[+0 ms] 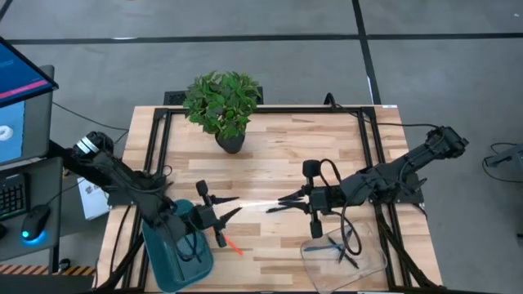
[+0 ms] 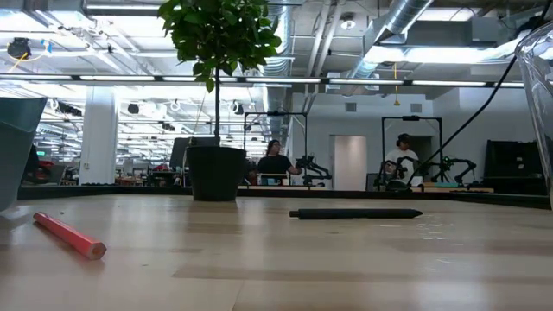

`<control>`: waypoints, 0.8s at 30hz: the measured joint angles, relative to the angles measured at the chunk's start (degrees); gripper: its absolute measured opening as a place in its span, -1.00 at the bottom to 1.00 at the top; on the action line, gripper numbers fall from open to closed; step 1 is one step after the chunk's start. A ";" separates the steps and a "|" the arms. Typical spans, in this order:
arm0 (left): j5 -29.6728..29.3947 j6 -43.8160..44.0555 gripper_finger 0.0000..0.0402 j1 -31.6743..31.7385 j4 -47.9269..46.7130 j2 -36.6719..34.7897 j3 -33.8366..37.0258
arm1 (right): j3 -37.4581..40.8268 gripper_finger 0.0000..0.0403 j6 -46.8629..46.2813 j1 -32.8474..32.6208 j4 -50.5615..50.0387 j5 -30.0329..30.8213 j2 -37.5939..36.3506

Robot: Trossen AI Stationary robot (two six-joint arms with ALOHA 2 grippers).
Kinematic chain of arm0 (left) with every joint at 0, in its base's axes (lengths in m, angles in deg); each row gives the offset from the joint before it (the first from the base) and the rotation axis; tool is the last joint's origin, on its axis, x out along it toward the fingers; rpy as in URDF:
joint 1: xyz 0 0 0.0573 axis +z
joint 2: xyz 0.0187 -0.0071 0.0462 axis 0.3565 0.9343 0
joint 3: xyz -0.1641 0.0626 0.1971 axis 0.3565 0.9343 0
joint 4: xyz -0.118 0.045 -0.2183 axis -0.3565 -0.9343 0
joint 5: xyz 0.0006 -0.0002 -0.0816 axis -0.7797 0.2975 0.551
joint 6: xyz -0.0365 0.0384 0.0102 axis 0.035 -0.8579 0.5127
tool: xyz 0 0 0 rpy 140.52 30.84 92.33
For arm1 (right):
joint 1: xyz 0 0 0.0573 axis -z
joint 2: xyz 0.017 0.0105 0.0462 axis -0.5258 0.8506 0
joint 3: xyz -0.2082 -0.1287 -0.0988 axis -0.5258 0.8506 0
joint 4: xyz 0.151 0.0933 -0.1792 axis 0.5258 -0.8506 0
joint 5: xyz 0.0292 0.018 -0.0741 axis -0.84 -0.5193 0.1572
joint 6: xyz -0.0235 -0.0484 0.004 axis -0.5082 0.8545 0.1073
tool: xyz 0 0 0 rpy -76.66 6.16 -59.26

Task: Sort pens & pencils
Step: Put the white pencil into the blue bin

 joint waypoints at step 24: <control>23.12 -25.76 -0.42 6.19 40.28 -0.64 7.73 | 0.04 -0.82 7.92 3.25 8.75 -4.68 0.00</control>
